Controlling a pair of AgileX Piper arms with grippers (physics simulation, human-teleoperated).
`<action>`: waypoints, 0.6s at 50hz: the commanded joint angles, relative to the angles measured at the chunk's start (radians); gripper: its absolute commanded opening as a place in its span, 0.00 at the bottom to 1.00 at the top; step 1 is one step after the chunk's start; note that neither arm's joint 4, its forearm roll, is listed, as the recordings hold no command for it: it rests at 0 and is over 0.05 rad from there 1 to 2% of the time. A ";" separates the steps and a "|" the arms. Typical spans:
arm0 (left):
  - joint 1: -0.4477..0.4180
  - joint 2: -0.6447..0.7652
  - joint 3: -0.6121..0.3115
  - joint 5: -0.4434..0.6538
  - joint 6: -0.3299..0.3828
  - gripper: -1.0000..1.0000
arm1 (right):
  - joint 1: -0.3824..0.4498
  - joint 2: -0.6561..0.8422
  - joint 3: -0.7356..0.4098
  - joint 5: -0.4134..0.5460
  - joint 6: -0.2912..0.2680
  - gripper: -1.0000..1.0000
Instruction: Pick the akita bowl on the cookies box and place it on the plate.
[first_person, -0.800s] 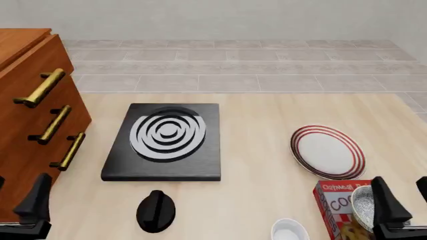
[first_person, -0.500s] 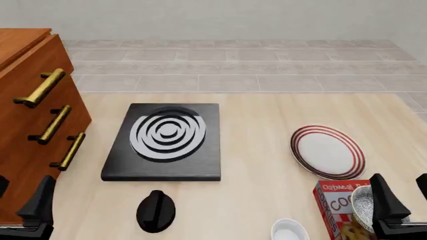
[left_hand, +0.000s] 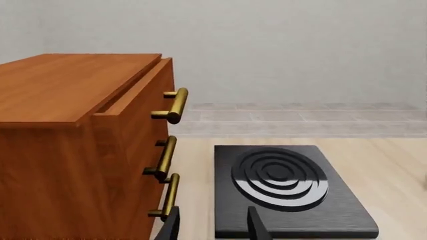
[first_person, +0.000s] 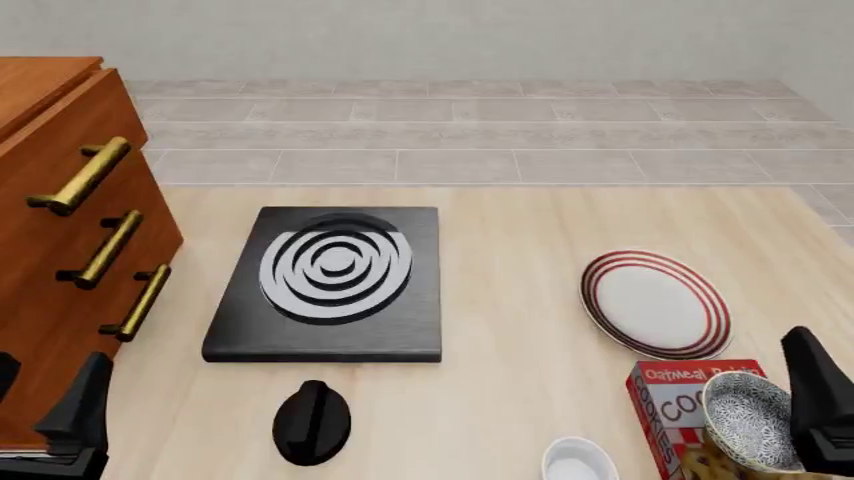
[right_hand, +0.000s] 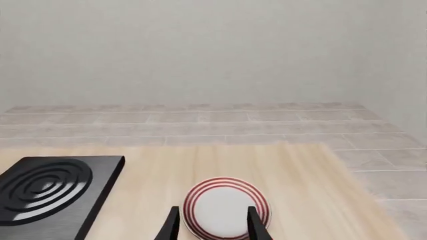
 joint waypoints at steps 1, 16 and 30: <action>0.000 0.000 0.000 0.000 0.000 1.00 | -0.015 -0.016 -0.227 0.266 -0.002 1.00; 0.000 0.000 0.000 0.000 0.000 1.00 | -0.055 0.115 -0.523 0.581 0.014 1.00; 0.000 0.000 0.000 0.000 0.000 1.00 | -0.283 0.218 -0.537 0.689 -0.195 1.00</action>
